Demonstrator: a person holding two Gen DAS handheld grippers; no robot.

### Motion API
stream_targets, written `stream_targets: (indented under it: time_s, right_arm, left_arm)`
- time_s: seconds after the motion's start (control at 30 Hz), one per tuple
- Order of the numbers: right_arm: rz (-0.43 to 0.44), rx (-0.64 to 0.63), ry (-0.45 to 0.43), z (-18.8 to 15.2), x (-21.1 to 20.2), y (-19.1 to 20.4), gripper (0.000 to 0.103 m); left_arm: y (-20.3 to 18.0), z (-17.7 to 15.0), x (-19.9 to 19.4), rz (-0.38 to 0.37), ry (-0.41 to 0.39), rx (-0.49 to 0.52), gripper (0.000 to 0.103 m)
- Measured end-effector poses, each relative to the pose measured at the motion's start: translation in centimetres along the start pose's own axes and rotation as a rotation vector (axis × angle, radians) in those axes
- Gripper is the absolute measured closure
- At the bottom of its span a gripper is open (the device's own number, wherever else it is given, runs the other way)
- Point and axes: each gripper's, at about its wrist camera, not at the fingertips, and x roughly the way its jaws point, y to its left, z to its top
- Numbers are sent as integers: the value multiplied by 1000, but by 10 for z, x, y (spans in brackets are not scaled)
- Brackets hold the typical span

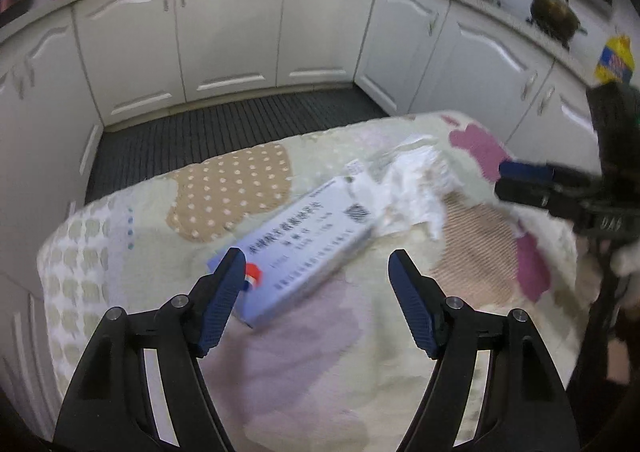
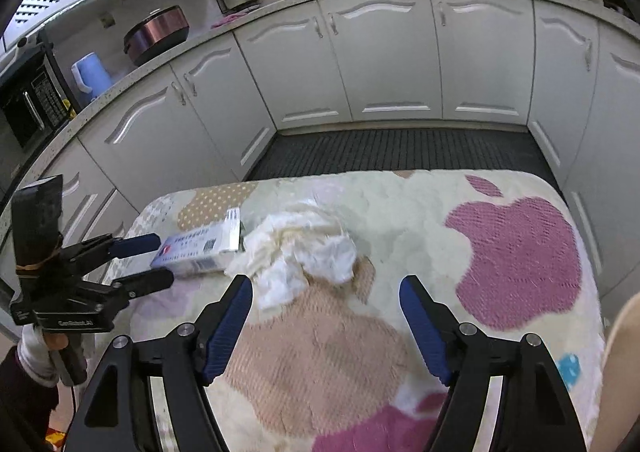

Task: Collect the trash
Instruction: 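Grasp the white medicine box with the left tool while the right tool grasps the tissue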

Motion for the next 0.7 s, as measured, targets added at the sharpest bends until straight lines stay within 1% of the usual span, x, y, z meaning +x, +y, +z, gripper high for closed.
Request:
stream_targets:
  time_s: [0.1,0.2,0.27,0.37,0.47,0.57,0.6,0.63,0.67,0.7]
  right_arm:
    - [5,-5,4,4,10,2,25]
    - [3,-17,6,8,18,5,24]
    - [-4,-20,6,10,23,5,24]
    - [-10,-25,21,15,35,6,24]
    - [-11,-32,35,20,48,6,24]
    - [1,-46,55,22,62,14,25]
    - [0,-53,62,22,67,17,31]
    - [1,-58,67,22,70,18,53]
    - [5,-62,74,20,73,20,63]
    - [11,-65,83,19,74,22,76]
  left_arm:
    - [8,7,13,-12,40,44,30]
    - [11,15,27,-8,71,98,30]
    - [14,20,37,-21,107,110,30]
    - [13,22,46,-42,139,131,30]
    - [14,22,50,-46,142,130,30]
    - [16,22,48,-48,141,95,31]
    - [16,21,47,-43,141,75,31]
    - [16,21,46,-35,142,63,35]
    - [15,19,43,-31,137,42,41]
    - [15,17,41,-30,134,24,43]
